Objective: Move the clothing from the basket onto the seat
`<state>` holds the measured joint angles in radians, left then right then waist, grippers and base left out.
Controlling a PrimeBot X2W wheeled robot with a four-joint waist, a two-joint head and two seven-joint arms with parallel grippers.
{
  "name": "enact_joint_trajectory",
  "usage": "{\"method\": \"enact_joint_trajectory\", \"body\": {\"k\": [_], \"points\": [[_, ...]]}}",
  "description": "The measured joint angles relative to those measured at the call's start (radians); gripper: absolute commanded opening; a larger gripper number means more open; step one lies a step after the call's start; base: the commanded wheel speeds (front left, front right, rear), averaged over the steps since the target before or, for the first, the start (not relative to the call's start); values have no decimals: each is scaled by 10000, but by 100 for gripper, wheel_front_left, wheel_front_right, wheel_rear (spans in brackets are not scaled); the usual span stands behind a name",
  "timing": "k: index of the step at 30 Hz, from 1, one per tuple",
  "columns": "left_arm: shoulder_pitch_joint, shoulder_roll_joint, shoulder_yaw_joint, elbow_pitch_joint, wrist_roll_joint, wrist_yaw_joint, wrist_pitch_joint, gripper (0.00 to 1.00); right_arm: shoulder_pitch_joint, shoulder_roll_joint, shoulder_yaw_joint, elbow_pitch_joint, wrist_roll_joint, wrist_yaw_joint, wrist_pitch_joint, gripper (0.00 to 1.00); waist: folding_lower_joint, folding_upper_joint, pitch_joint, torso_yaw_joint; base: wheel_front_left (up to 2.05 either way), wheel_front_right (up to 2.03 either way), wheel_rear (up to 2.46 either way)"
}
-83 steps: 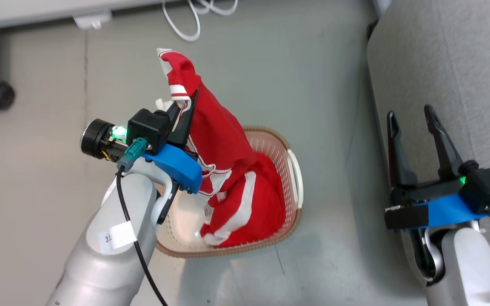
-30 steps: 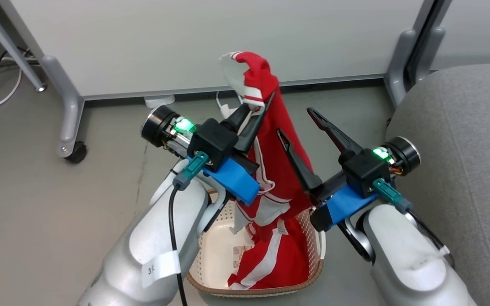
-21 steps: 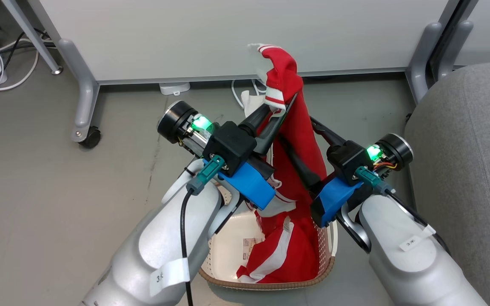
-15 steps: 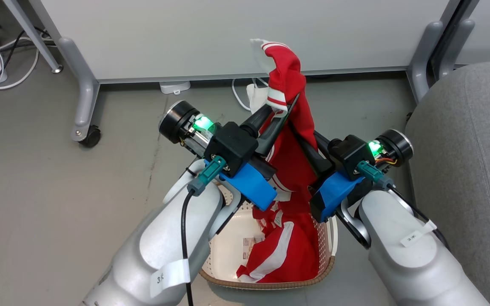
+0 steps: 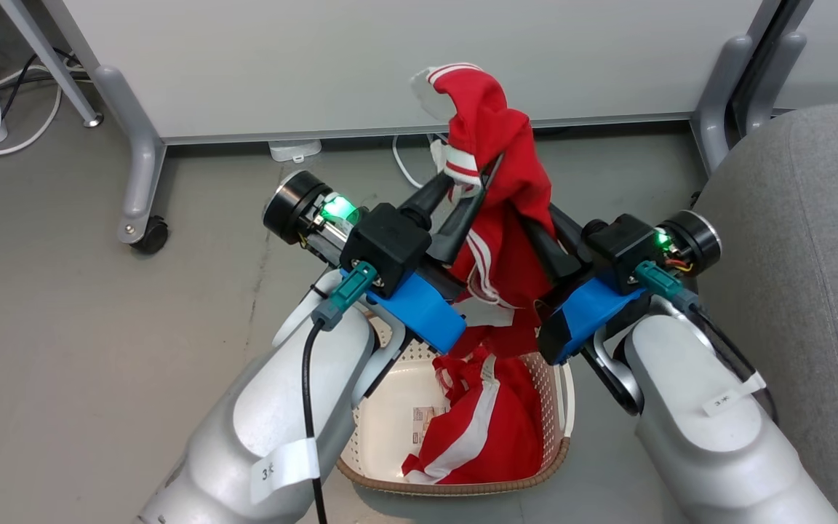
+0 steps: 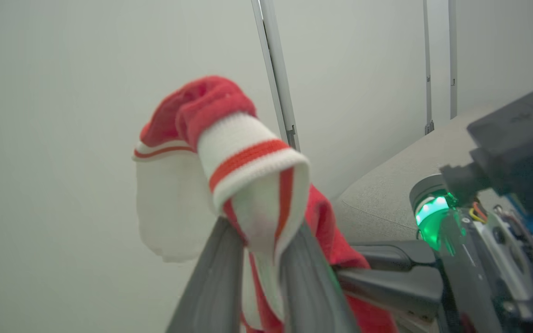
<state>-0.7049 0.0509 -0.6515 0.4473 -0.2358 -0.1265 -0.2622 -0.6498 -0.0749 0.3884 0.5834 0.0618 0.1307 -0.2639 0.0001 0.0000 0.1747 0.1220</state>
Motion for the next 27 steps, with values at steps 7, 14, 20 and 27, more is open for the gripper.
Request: {"method": "enact_joint_trajectory", "body": {"k": [7, 14, 20, 27], "points": [[185, 0, 69, 2, 84, 29, -8, 100, 73, 17, -899, -456, 52, 0, 0, 0, 0, 0, 176, -172, 0, 0, 0], [525, 13, 59, 17, 163, 27, -8, 100, 280, -92, -2353, -1009, 23, 0, 0, 0, 0, 0, 409, -647, 0, 0, 0], [852, 107, 0, -21, 249, 25, -8, 100, 650, -217, -3475, -1697, -52, 0, 0, 0, 0, 0, 613, -1322, 0, 0, 0], [1108, 257, -111, -263, 364, 8, -8, 100, 1235, -295, -4544, -2591, -134, 0, 0, 0, 0, 0, 802, -2307, 0, 0, 0]]}}
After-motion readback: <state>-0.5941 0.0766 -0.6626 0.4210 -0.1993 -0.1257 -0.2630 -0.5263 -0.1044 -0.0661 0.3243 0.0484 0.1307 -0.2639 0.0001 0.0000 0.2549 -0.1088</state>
